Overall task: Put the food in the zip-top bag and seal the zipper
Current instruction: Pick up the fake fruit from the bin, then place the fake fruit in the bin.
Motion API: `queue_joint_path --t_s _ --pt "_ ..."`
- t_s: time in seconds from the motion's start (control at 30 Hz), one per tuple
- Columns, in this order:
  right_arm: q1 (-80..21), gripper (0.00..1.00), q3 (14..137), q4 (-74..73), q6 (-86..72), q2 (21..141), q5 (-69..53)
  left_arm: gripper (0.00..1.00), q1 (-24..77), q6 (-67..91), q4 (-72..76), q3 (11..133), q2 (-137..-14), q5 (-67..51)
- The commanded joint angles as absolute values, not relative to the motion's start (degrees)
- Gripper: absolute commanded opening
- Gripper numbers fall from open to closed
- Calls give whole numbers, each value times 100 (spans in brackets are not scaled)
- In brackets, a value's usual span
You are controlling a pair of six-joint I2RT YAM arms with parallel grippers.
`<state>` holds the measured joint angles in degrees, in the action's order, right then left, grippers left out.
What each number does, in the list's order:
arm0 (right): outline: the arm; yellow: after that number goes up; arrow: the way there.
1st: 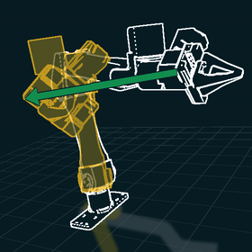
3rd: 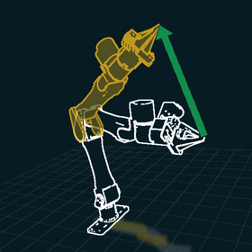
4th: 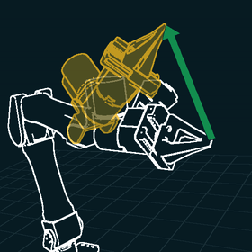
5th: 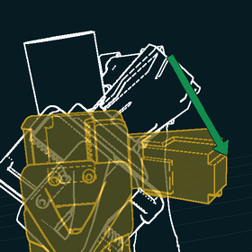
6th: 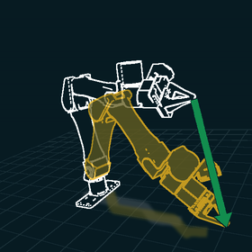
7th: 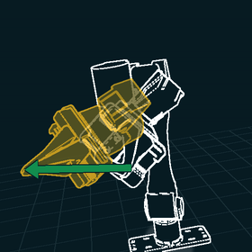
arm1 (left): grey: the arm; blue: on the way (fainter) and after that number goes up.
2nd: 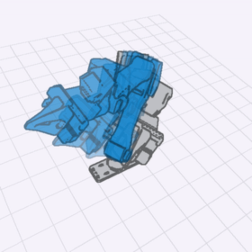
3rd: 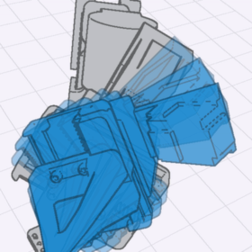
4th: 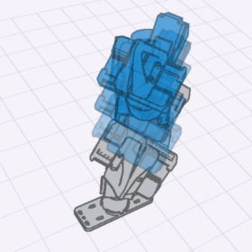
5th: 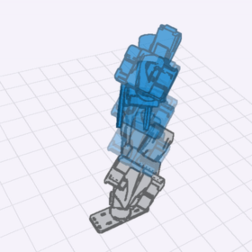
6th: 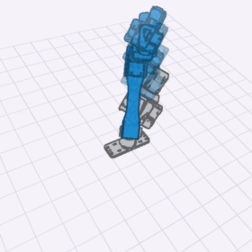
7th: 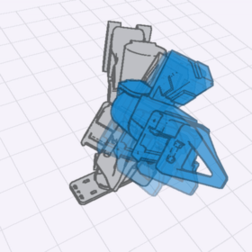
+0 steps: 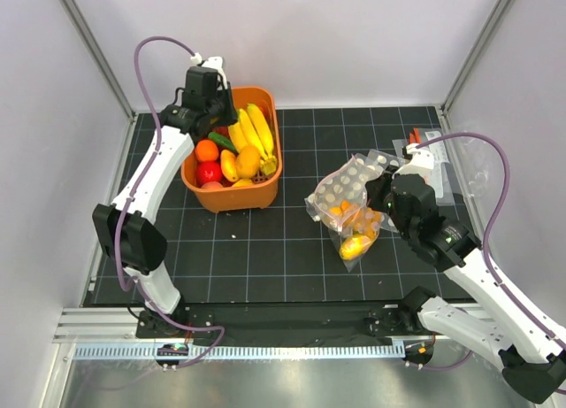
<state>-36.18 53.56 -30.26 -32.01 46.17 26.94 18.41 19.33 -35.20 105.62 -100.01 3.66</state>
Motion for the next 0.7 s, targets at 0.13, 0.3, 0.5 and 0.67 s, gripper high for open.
queue_joint_path --t_s 0.13,0.3,0.5,0.67 --pt "-3612 1 5475 -2760 -3182 4588 2760 1 1872 1987 -3023 10275 -9773 756" --pt "-3612 1 5458 -2760 -3191 4588 2751 2 1863 1978 -3032 10292 -9896 747" --pt "-3612 1 5458 -2760 -3190 4588 2760 90 1872 1995 -3303 10318 -9958 651" --pt "-3612 1 5467 -2777 -3182 4570 2769 100 1960 1943 -4138 10030 -9888 598"
